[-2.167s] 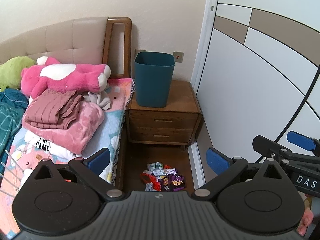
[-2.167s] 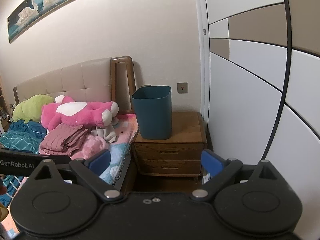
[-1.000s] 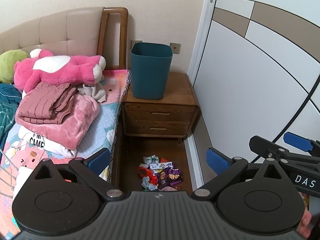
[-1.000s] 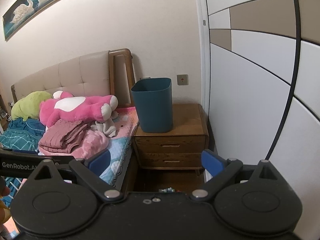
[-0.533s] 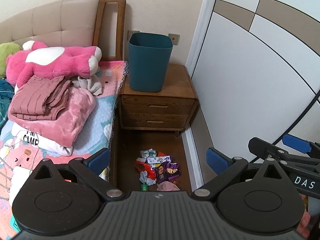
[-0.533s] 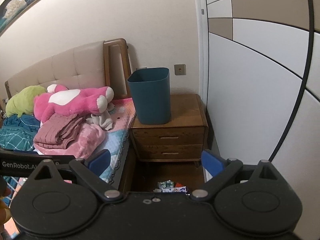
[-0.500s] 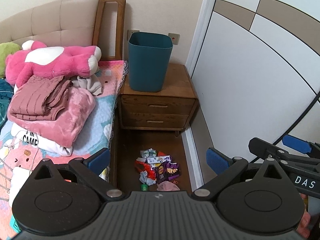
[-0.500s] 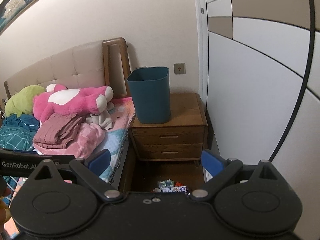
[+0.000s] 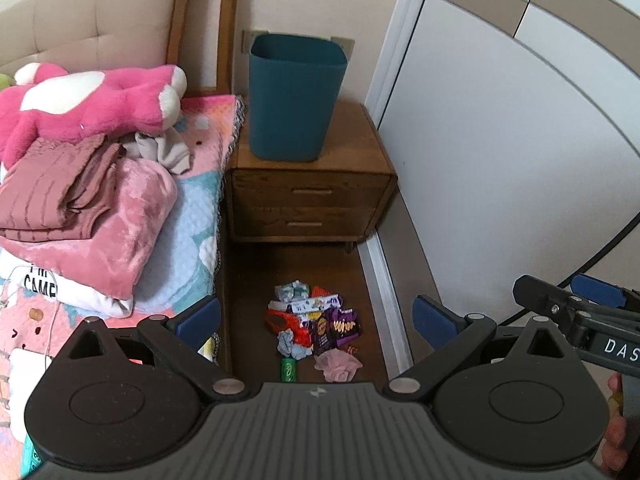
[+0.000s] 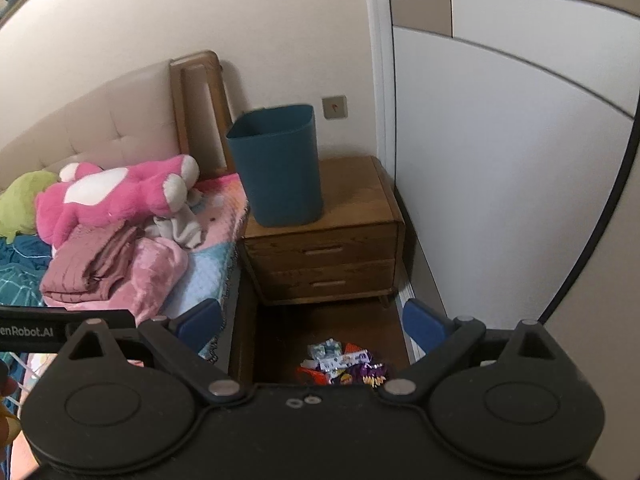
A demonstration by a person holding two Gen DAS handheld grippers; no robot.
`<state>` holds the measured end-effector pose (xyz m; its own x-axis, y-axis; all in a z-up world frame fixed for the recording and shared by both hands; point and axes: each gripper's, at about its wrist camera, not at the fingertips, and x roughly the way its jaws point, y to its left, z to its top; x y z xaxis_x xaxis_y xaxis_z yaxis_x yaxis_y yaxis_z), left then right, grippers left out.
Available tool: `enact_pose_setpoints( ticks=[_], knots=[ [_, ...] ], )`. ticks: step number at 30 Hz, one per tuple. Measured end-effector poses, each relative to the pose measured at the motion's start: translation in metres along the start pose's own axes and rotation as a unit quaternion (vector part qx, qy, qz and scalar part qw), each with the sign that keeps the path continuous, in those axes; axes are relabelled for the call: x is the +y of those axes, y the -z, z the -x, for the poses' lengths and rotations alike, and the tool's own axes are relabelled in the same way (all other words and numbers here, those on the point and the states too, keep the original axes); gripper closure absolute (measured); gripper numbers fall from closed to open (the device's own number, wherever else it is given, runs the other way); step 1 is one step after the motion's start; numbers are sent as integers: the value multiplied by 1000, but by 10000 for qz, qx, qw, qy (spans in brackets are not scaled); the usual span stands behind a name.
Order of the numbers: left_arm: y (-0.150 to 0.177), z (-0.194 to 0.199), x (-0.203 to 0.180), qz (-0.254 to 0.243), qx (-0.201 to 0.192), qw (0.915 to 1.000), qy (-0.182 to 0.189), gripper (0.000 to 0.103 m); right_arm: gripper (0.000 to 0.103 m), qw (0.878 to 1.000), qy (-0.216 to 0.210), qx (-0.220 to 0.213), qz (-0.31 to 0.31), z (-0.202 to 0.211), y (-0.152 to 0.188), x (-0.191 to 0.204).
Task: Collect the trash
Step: 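Grasp the green can with the left tool while the right tool grasps the pink mesh sponge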
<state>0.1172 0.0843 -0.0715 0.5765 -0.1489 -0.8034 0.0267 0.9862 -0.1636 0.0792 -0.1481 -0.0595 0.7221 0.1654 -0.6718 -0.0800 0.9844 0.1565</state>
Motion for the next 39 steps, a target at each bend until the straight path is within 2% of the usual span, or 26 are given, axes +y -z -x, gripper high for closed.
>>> enact_pose_setpoints(
  ticks=[8, 13, 18, 24, 30, 34, 39],
  knots=[
    [9, -77, 6, -30, 481, 9985, -249, 0, 5, 9983, 40, 573, 76, -63, 15, -27],
    [29, -156, 5, 70, 956, 9941, -515, 0, 5, 9932, -170, 1121, 253, -133, 34, -60],
    [62, -252, 1, 144, 1470, 9872, -602, 0, 6, 9804, -569, 1672, 878, -223, 67, -84],
    [110, -373, 7, 244, 1962, 9778, -689, 0, 9, 9574, -737, 2193, 1731, -331, 142, -101],
    [177, -500, 24, 334, 2505, 9643, -793, 0, 10, 9309, -918, 2731, 2243, -433, 231, -111],
    [226, -581, 39, 486, 2907, 9521, -816, 0, 10, 9169, -906, 2987, 2488, -493, 289, -114],
    [277, -667, 52, 544, 3191, 9429, -781, 0, 12, 8993, -775, 3283, 2783, -556, 355, -119]
  ],
)
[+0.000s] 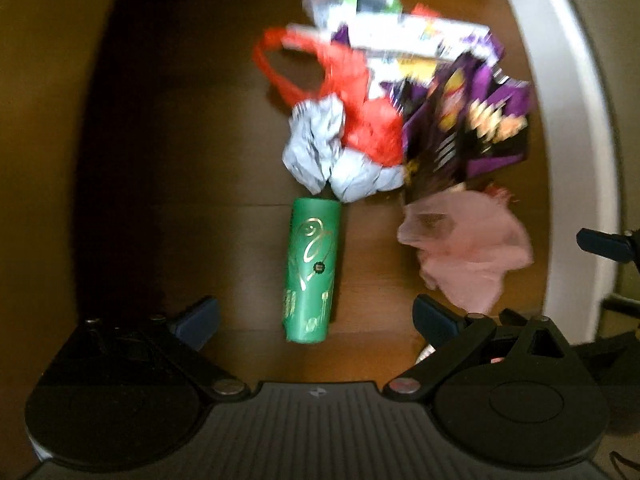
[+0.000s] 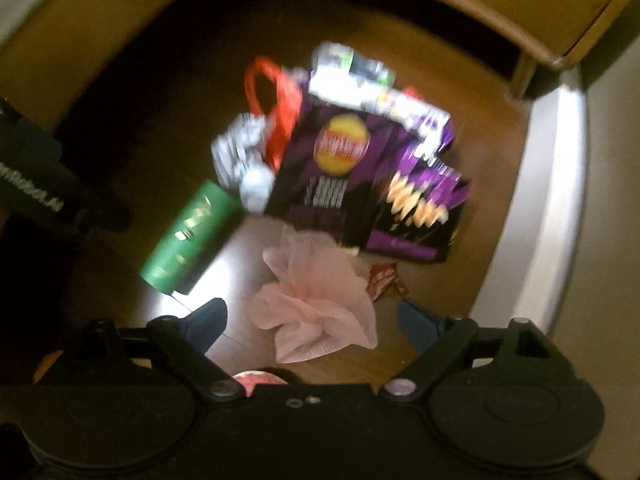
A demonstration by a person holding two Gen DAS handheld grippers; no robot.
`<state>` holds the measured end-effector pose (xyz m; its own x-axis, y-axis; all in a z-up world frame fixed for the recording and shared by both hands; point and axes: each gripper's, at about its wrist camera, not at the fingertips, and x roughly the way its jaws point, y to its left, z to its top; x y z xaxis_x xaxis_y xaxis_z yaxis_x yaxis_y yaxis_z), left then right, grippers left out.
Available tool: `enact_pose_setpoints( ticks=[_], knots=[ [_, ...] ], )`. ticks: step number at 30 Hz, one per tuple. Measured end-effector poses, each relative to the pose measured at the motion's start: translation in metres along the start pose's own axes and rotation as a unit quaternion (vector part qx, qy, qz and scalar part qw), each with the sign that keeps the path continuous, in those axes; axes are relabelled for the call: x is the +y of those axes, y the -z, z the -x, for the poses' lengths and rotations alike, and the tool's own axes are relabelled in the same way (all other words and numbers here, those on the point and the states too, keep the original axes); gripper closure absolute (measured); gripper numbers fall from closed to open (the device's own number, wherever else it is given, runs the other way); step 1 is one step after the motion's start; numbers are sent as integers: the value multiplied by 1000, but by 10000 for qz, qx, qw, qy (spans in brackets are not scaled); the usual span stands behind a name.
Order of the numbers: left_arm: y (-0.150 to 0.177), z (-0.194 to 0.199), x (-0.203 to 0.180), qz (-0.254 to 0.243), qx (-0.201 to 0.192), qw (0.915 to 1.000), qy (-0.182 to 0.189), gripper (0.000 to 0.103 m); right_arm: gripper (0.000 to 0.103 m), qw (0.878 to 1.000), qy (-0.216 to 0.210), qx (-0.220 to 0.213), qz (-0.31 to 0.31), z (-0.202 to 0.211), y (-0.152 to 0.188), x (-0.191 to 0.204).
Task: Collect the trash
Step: 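Grasp the green can with the left tool while the right tool grasps the pink mesh sponge, then lift the green can and pink sponge up to the teal wastebasket with both tools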
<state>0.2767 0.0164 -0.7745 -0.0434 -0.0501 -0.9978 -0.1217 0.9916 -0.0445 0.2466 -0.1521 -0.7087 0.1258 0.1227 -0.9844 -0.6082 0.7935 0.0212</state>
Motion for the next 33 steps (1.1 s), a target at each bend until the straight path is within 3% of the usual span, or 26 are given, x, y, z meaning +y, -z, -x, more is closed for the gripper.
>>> enact_pose_setpoints(
  ticks=[6, 11, 14, 16, 21, 28, 33],
  knots=[
    [-6, -88, -10, -183, 260, 9995, -63, 1, 12, 9996, 32, 228, 136, -76, 12, -1],
    [1, -123, -10, -241, 373, 9990, -111, 3, 14, 9990, 230, 381, 64, -126, 20, -3],
    [2, -132, -7, -160, 454, 9988, -93, 20, 21, 9985, 325, 446, -51, -137, 23, 0],
    [2, -135, -6, -148, 460, 9988, -111, 37, 28, 9982, 392, 434, -107, -140, 24, 1],
    [4, -134, -4, -111, 452, 9987, -212, 54, 46, 9971, 490, 453, -371, -134, 25, 5],
    [-3, -112, -8, -217, 352, 9986, -342, 54, 80, 9961, 607, 392, -498, -115, 26, 6],
    [5, -87, -6, -191, 355, 9980, -486, 55, 89, 9945, 664, 278, -759, -80, 27, 6]
  ],
)
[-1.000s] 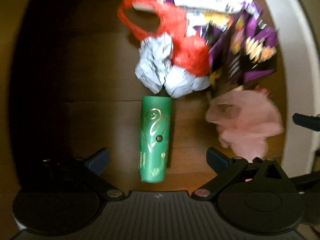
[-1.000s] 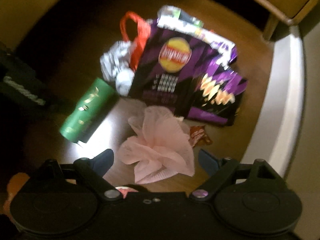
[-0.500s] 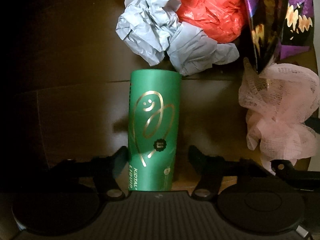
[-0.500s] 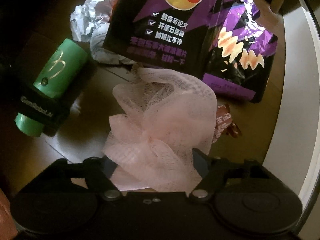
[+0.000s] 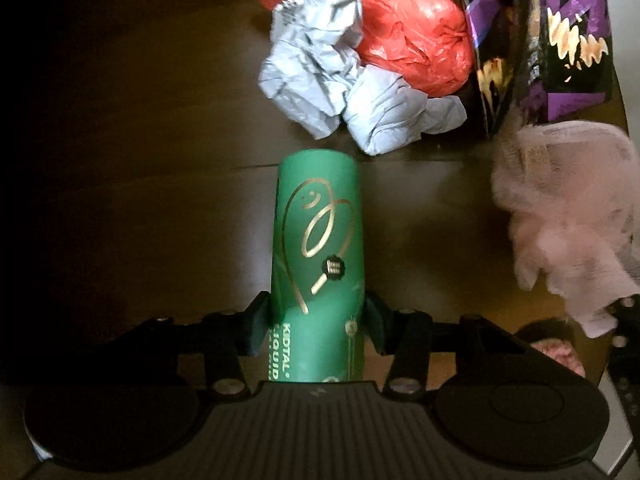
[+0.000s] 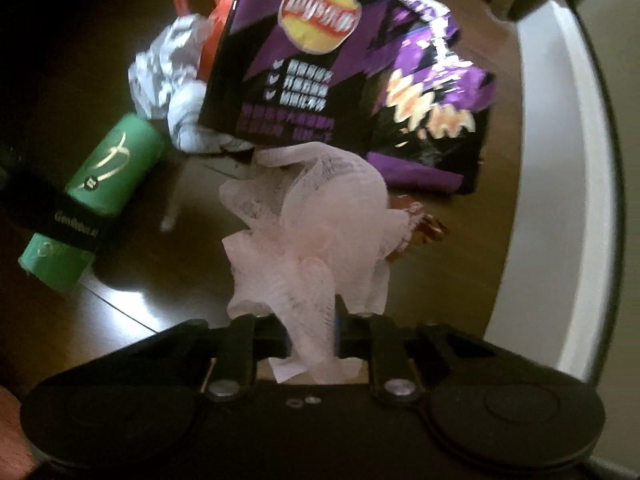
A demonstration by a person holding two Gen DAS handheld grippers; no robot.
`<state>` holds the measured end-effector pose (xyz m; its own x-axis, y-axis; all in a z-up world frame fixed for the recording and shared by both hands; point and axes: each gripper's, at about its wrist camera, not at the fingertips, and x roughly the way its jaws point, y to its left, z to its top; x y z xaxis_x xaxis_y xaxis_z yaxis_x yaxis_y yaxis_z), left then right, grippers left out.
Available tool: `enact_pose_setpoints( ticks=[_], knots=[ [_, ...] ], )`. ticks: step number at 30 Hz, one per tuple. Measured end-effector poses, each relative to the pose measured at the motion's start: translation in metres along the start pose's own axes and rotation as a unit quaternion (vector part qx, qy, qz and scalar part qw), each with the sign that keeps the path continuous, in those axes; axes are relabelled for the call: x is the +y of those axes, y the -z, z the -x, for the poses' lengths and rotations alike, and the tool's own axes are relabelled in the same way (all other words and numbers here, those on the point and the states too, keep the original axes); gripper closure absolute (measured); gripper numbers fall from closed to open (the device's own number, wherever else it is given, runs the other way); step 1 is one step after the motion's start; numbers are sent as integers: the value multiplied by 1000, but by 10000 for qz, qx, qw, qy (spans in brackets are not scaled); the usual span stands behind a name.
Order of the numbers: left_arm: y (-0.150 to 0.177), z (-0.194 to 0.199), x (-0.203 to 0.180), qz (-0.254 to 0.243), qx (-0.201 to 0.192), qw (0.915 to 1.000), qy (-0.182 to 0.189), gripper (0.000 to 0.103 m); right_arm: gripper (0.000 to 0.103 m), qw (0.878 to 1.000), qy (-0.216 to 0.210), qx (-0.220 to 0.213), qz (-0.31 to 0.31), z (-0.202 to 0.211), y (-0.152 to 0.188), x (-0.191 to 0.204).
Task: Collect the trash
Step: 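Lift the green can and pink sponge up to the teal wastebasket with both tools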
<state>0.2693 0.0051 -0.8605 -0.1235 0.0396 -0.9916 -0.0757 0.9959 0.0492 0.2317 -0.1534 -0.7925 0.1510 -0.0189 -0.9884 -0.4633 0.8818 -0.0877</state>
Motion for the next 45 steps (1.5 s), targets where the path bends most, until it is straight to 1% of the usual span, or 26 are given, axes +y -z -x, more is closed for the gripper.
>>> enact_pose_setpoints(
  ticks=[4, 7, 11, 13, 17, 19, 22, 25, 29, 31, 34, 38, 41, 45],
  knots=[
    [12, 28, 5, 95, 43, 9999, 16, 55, 92, 9997, -9, -88, -236, 41, 5, 0],
    [22, 56, 10, 171, 83, 9998, 65, 55, 92, 9991, -109, -175, -365, 63, 6, -2],
    [42, 103, 25, 366, 146, 9990, 218, 55, 92, 9983, -172, -184, -516, 102, 2, -3],
    [45, 125, 30, 466, 124, 9983, 340, 55, 92, 9977, -192, -175, -620, 128, -1, -6],
    [56, 199, 45, 505, -55, 9975, 485, 55, 92, 9960, -259, -296, -807, 201, -11, -11],
    [60, 239, 52, 533, -246, 9968, 546, 55, 92, 9946, -325, -421, -887, 234, -22, -17],
    [58, 300, 62, 606, -570, 9943, 663, 55, 92, 9929, -360, -716, -885, 294, -41, -25],
    [51, 360, 72, 668, -909, 9917, 621, 55, 92, 9915, -329, -976, -802, 350, -63, -33],
    [38, 434, 79, 826, -1362, 9849, 678, 55, 92, 9871, -339, -1324, -828, 414, -91, -48],
    [31, 464, 79, 852, -1559, 9818, 677, 55, 92, 9838, -354, -1525, -870, 442, -103, -57],
    [21, 514, 82, 900, -1911, 9749, 706, 55, 92, 9777, -387, -1880, -849, 485, -122, -69],
    [5, 578, 79, 907, -2319, 9663, 646, 55, 93, 9672, -337, -2445, -603, 537, -152, -81],
    [-5, 624, 77, 947, -2683, 9566, 635, 55, 93, 9585, -405, -2767, -552, 571, -174, -97],
    [-19, 678, 73, 1065, -3022, 9453, 611, 55, 93, 9484, -436, -3128, -288, 616, -202, -107]
  ],
)
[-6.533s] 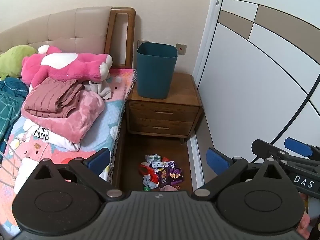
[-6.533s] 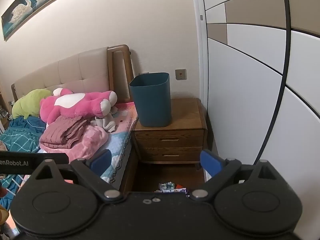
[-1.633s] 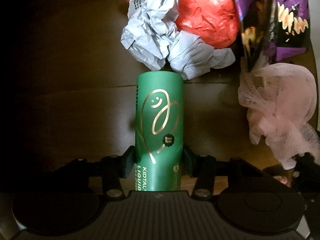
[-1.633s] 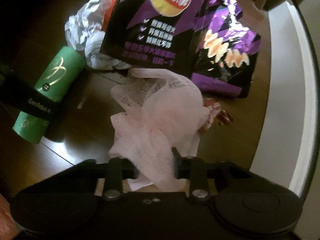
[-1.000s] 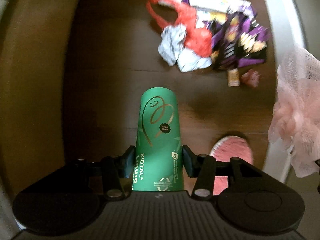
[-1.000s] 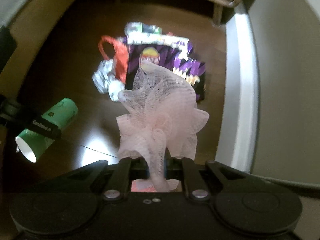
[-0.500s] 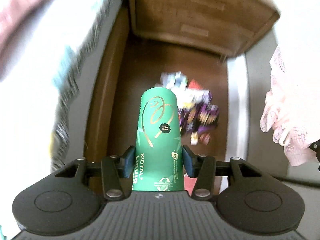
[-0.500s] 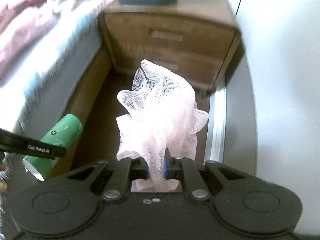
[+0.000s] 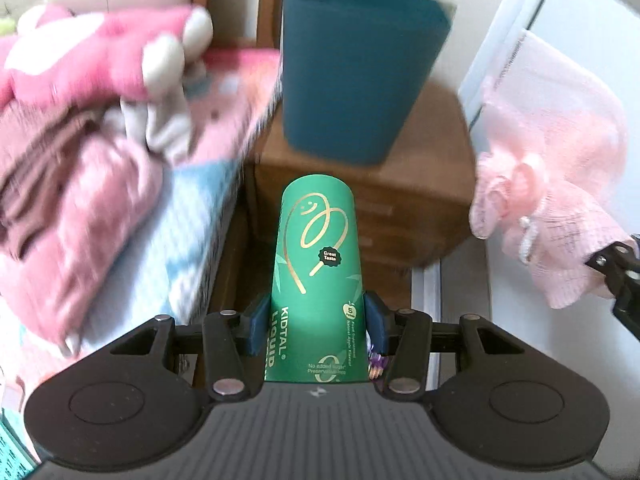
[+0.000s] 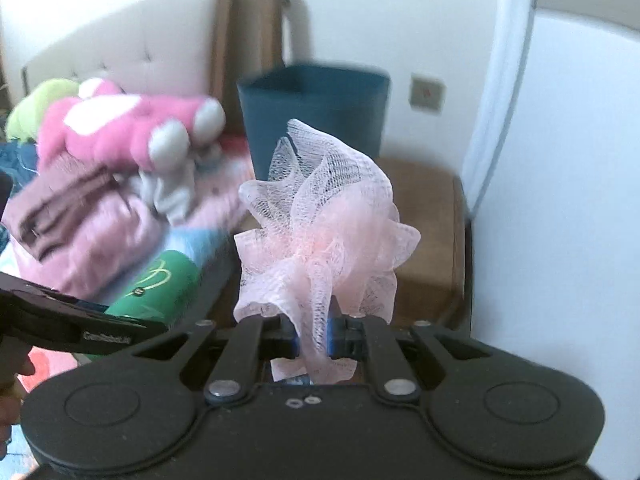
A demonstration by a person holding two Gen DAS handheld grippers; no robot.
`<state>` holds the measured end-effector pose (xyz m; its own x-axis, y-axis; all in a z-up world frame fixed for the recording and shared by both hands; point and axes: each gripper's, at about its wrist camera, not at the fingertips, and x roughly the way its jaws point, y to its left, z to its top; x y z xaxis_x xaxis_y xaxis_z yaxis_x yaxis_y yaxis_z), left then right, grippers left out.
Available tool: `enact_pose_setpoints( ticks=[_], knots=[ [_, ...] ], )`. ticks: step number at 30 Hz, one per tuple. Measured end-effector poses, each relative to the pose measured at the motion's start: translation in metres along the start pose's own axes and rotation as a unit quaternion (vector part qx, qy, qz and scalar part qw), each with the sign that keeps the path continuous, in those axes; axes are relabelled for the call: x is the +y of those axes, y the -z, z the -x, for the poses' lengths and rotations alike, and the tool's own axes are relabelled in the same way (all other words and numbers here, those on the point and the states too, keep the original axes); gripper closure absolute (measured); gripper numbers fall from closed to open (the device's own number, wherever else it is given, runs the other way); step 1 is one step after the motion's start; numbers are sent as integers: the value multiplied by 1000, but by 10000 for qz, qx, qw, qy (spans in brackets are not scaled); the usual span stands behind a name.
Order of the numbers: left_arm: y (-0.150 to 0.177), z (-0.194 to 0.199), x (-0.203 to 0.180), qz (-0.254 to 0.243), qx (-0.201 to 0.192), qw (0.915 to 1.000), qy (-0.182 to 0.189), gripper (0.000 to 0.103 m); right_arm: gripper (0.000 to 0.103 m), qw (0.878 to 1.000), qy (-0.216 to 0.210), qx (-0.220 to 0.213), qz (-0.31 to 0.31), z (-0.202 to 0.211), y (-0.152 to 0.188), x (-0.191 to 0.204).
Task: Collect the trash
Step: 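Lift the green can and pink sponge up to the teal wastebasket with both tools, then open the left tool over the wastebasket while the right tool releases the sponge inside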
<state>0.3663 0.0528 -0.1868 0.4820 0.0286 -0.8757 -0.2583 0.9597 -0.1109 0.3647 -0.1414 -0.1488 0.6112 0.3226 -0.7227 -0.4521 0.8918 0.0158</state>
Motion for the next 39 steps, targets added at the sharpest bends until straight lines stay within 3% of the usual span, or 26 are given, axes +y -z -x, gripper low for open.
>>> enact_pose_setpoints(
  ticks=[9, 19, 24, 30, 39],
  knots=[
    [-84, 64, -27, 160, -735, 9972, -25, 55, 93, 9979, -165, -631, -52, 4, -103, -14],
    [-193, 63, -21, -83, -1188, 9928, 156, 55, 93, 9971, -264, -703, 113, -16, -179, -20],
    [-260, 20, -4, -337, -1062, 9931, 375, 55, 93, 9984, -66, -535, 170, -52, -210, -12],
    [-326, -59, 5, -737, -478, 9944, 585, 55, 92, 9997, 204, 103, -47, -128, -239, -11],
    [-353, -164, -18, -1451, 421, 9856, 756, 55, 92, 9910, 459, 1256, -6, -234, -246, -1]
  ],
)
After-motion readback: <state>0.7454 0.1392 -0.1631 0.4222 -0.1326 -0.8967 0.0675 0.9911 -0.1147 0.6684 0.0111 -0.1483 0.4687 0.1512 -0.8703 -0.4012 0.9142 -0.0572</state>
